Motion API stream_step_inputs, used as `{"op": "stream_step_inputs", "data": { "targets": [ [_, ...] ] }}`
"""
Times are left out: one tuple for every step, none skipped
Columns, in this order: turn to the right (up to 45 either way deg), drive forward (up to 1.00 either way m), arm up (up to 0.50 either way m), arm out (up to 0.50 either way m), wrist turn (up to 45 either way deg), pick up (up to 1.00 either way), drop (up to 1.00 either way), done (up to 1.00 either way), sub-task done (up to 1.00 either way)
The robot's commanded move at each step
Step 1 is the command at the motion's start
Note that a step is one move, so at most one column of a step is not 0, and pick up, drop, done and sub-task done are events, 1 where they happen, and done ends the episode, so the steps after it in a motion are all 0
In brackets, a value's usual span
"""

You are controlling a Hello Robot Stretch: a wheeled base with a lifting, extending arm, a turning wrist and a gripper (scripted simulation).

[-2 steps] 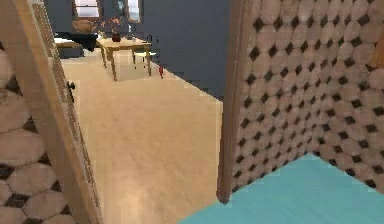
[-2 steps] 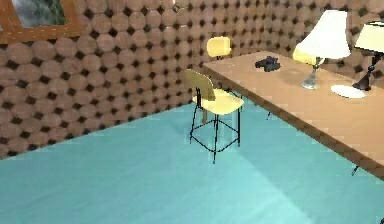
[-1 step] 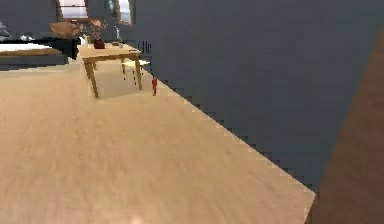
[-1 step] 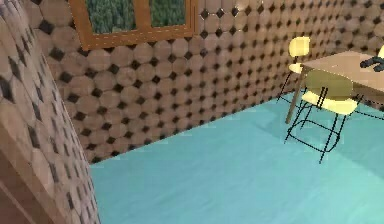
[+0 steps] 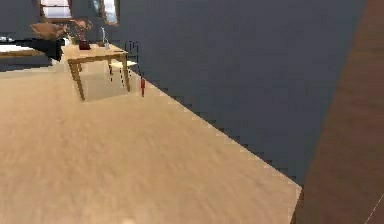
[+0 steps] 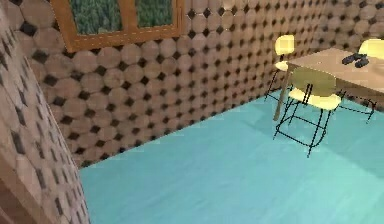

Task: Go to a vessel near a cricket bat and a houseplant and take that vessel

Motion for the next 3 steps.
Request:
{"op": "stream_step_inputs", "data": {
  "targets": [
    [0.0, 0.05, 0.00, 0.00, 0.0, 0.00, 0.00, 0.00, 0.00],
    [-33.0, 0.00, 0.00, 0.00, 0.0, 0.00, 0.00, 0.00, 0.00],
    [0.0, 1.00, 0.00, 0.00, 0.0, 0.00, 0.00, 0.00, 0.00]
  ]
}}
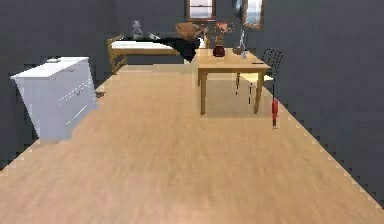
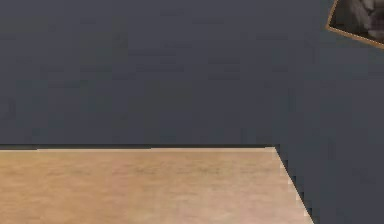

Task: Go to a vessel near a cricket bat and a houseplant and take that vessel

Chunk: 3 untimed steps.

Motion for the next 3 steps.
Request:
{"op": "stream_step_inputs", "data": {
  "targets": [
    [0.0, 1.00, 0.00, 0.00, 0.0, 0.00, 0.00, 0.00, 0.00],
    [0.0, 1.00, 0.00, 0.00, 0.0, 0.00, 0.00, 0.00, 0.00],
    [0.0, 0.45, 0.00, 0.00, 0.0, 0.00, 0.00, 0.00, 0.00]
  ]
}}
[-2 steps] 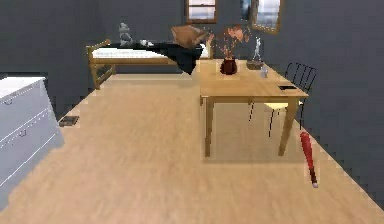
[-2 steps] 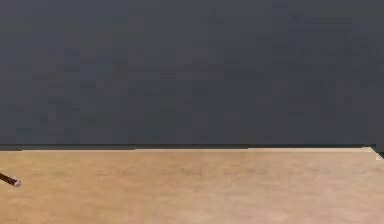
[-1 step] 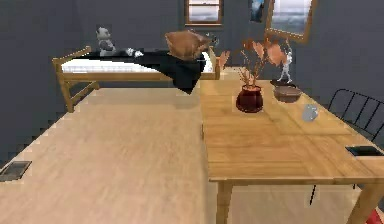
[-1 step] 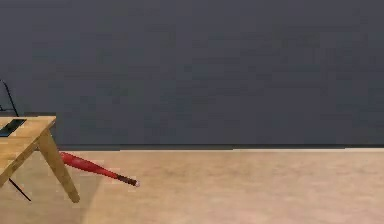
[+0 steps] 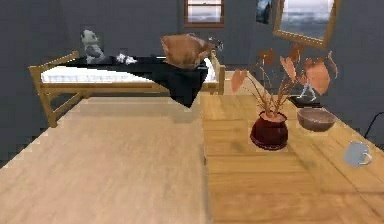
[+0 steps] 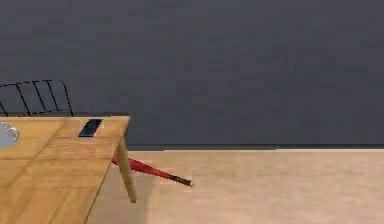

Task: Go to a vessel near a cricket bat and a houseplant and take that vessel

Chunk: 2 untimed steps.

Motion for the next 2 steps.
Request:
{"op": "stream_step_inputs", "data": {
  "targets": [
    [45.0, 0.00, 0.00, 0.00, 0.0, 0.00, 0.00, 0.00, 0.00],
    [45.0, 0.00, 0.00, 0.00, 0.0, 0.00, 0.00, 0.00, 0.00]
  ]
}}
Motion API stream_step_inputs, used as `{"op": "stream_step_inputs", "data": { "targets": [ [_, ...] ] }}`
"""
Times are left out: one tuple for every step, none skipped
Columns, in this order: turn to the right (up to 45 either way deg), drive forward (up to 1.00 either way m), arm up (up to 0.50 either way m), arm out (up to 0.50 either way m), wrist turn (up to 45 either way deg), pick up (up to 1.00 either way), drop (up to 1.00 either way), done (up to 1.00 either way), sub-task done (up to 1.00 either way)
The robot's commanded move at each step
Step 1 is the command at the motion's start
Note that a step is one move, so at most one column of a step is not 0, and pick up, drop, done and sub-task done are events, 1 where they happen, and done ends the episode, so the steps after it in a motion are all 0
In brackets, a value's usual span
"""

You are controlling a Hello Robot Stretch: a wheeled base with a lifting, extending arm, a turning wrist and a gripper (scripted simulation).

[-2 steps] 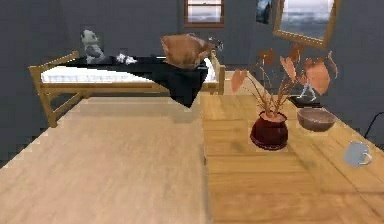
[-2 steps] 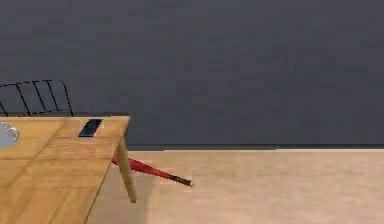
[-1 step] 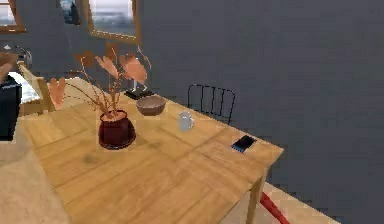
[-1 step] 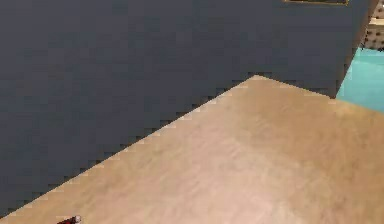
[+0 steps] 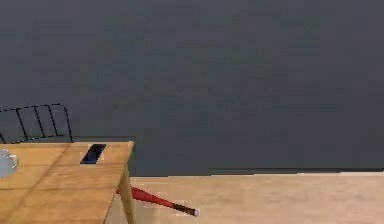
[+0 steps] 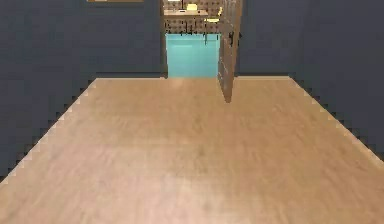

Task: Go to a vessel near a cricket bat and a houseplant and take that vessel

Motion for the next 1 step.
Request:
{"op": "stream_step_inputs", "data": {
  "targets": [
    [45.0, 0.00, 0.00, 0.00, 0.0, 0.00, 0.00, 0.00, 0.00]
  ]
}}
